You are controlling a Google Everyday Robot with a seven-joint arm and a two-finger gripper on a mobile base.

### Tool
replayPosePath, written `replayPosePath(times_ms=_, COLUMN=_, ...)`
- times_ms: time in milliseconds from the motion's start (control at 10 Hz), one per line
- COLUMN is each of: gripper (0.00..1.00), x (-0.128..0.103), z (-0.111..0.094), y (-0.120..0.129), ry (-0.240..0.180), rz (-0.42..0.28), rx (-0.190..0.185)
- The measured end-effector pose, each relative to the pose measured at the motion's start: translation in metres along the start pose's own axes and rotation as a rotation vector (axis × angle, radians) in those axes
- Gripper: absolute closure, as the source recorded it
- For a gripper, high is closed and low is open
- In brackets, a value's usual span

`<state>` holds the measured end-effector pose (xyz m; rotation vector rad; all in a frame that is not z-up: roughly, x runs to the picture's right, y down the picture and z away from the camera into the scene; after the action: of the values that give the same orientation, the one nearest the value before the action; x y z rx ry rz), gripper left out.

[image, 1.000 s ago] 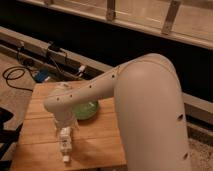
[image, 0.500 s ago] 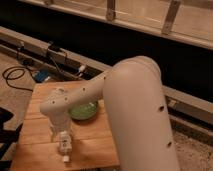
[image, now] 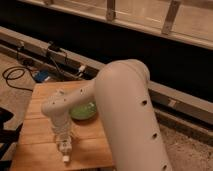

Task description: Place the bottle in the ceramic bowl

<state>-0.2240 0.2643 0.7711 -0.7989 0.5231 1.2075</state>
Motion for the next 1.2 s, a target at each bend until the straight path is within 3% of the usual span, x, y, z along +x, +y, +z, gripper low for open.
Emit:
replayPosePath(times_ms=300, gripper=0.86, x=0.002, z=-0.004, y=-0.008, ry=-0.018, rz=0.020, rx=-0.012)
replayPosePath(times_ms=500, gripper=1.00, x=0.006, z=-0.028, y=-0.018, ry=-0.068, rz=0.041, rx=-0.021)
replayPosePath(times_ms=700, gripper=1.00, x=0.009, z=-0.064, y=-0.024, ry=-0.131, rz=0.040, rx=-0.017)
replayPosePath(times_ms=900, gripper=1.00, x=0.009, z=-0.122, y=-0.029, ry=-0.220, rz=0.023, rx=0.021)
replayPosePath(times_ms=1200, gripper=1.00, x=-0.009, z=-0.172, y=-0.045, ry=-0.272, rz=-0.002, rx=0.079)
